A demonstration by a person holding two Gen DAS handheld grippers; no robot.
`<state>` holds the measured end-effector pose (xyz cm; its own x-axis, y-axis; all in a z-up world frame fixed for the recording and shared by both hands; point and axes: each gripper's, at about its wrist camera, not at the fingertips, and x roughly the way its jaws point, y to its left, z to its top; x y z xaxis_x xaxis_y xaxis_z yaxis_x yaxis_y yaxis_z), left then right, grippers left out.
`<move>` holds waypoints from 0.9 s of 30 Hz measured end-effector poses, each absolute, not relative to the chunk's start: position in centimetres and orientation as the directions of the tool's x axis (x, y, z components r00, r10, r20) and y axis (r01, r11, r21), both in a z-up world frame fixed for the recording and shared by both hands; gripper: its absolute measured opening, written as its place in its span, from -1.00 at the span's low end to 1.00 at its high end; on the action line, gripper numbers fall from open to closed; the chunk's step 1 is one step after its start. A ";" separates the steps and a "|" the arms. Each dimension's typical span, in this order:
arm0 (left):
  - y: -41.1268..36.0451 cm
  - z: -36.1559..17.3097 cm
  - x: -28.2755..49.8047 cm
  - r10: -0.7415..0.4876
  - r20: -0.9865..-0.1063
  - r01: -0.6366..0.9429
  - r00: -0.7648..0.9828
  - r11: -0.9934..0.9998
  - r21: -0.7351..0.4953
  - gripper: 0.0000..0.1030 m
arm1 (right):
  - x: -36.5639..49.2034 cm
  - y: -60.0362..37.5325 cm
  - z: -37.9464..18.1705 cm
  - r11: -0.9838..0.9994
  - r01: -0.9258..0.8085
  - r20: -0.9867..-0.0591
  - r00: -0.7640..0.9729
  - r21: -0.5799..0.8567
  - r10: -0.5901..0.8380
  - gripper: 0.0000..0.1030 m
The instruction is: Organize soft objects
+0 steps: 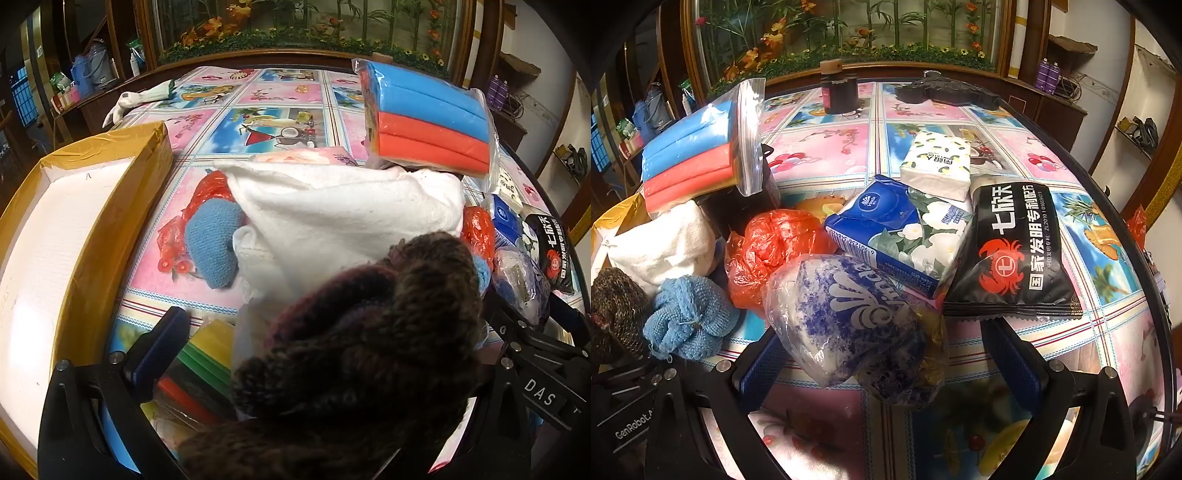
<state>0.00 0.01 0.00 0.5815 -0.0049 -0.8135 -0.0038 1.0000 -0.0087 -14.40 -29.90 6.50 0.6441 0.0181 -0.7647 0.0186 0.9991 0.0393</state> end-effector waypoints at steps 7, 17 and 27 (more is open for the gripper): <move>0.1 0.0 0.0 -0.003 -0.814 -0.004 0.582 1.000 -0.007 1.00 | -14.3 -29.9 6.4 0.999 0.017 -0.765 0.644 0.034 0.015 0.98; 0.0 0.1 -0.1 -0.019 -0.822 0.025 0.569 1.000 -0.006 1.00 | -14.8 -30.4 6.5 0.999 0.021 -0.789 0.614 0.037 0.017 0.99; 0.1 0.2 -0.6 -0.034 -0.830 0.042 0.557 0.999 -0.012 1.00 | -14.7 -30.0 6.8 0.999 0.015 -0.793 0.608 0.035 0.018 0.98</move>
<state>-0.62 0.11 0.15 0.5569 -0.0337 -0.8299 0.0423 0.9990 -0.0122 -14.73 -30.01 6.75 0.6083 0.0185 -0.7935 0.0148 0.9993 0.0346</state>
